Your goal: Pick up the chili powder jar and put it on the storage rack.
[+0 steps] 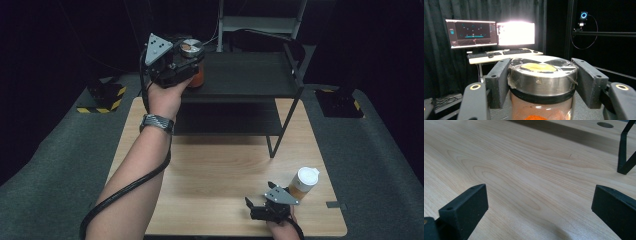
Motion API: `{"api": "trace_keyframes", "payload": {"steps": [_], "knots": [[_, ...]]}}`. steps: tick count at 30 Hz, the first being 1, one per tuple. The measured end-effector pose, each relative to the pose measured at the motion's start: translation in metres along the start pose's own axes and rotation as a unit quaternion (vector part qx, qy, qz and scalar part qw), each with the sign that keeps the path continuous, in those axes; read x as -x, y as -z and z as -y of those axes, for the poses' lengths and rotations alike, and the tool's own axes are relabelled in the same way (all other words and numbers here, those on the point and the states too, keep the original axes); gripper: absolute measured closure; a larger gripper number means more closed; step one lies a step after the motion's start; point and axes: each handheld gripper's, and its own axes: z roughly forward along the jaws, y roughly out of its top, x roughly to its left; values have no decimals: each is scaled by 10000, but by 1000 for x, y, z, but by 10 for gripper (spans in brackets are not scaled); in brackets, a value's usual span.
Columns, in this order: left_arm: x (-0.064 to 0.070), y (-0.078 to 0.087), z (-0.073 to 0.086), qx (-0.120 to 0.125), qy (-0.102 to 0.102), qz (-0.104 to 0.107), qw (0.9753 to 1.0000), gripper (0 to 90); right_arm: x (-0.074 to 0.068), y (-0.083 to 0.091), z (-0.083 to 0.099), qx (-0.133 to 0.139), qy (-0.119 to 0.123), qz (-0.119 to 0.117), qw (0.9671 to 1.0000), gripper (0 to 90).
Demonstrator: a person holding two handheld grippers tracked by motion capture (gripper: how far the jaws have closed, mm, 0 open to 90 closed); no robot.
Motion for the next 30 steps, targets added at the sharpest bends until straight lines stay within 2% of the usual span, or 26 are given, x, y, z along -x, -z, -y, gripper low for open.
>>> {"api": "trace_keyframes", "payload": {"steps": [7, 25, 30], "knots": [[-1, -3, 3, -35, 92, 18, 10000, 348, 0, 0, 1, 23, -10, 7, 10000, 0], [-3, -4, 3, -59, 103, 58, 9999, 346, 2, 1, 1, 29, -18, -25, 10000, 0], [-1, -4, 2, -79, 49, 51, 9999, 346, 2, 1, 1, 31, -20, -23, 10000, 0]]}}
